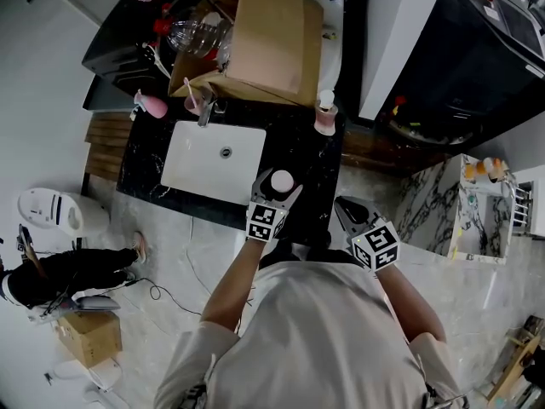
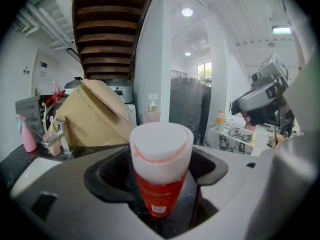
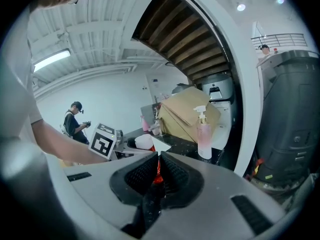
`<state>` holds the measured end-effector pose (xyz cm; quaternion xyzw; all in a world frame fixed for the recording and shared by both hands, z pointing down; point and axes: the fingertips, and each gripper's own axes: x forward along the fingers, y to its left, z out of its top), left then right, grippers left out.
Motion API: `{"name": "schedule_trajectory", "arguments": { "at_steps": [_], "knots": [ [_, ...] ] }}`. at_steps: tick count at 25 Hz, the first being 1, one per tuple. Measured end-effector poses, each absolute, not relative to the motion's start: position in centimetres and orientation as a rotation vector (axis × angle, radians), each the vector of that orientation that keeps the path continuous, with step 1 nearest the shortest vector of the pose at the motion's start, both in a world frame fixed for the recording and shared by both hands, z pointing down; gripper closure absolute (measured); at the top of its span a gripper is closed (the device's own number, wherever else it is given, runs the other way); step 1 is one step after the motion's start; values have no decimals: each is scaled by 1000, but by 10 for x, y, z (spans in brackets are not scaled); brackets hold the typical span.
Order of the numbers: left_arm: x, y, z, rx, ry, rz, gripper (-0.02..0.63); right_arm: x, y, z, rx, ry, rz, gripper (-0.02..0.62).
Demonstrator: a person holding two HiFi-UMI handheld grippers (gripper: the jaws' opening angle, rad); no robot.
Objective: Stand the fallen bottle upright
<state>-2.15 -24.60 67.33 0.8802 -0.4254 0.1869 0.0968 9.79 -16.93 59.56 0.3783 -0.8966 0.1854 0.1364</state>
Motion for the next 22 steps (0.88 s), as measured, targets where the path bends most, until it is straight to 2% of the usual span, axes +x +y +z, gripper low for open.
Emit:
{"name": "schedule_trajectory", "arguments": {
  "at_steps": [22],
  "knots": [
    [-60, -199, 593, 2701, -1139, 441, 259, 70, -176, 557, 1213, -2591, 462, 557]
  ]
}}
